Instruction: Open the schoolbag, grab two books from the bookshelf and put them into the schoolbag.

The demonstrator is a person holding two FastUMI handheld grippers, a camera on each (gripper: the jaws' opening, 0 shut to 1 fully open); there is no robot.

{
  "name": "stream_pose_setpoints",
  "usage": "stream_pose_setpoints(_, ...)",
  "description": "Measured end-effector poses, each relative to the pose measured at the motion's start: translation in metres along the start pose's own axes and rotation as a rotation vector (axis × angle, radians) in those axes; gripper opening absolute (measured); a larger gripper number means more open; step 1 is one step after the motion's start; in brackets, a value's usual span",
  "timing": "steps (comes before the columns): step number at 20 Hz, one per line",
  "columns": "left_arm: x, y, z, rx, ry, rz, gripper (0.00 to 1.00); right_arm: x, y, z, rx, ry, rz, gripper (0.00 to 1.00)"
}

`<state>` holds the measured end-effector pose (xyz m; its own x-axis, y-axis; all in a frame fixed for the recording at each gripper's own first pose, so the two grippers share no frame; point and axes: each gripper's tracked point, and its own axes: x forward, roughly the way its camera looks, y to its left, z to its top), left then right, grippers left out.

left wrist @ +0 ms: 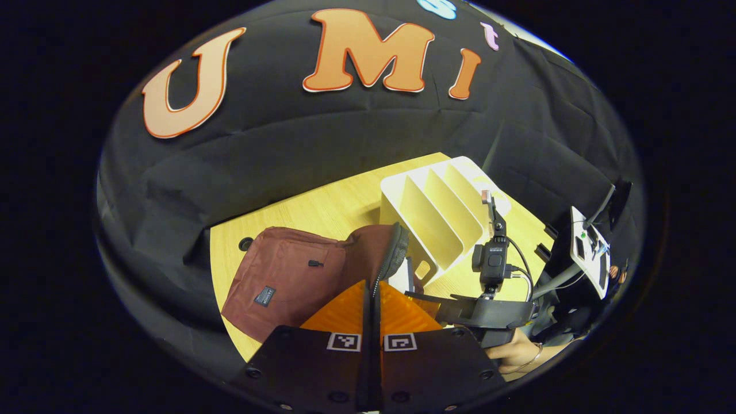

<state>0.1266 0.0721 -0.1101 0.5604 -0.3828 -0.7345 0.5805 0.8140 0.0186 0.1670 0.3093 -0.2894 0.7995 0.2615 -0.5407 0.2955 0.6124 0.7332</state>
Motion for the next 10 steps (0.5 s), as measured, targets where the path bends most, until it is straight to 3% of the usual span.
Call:
stream_pose_setpoints(1, 0.003, 0.004, -0.003, -0.009, 0.002, 0.003, 0.0, -0.002, -0.016, -0.001, -0.018, 0.013, -0.056, 0.48)
stream_pose_setpoints(2, 0.003, 0.007, -0.005, -0.016, 0.004, 0.004, 0.01, -0.003, -0.023, -0.002, -0.025, 0.033, -0.068, 0.65)
stream_pose_setpoints(4, 0.002, 0.007, -0.012, -0.022, 0.009, -0.002, 0.01, -0.007, -0.035, -0.01, -0.03, 0.069, -0.105, 0.9)
stream_pose_setpoints(6, 0.005, 0.006, -0.011, -0.013, 0.01, -0.002, 0.01, -0.014, -0.041, -0.009, -0.056, 0.083, -0.127, 0.98)
stream_pose_setpoints(10, 0.009, 0.002, -0.014, -0.001, 0.016, 0.001, 0.01, -0.035, -0.052, -0.002, -0.089, 0.109, -0.113, 0.97)
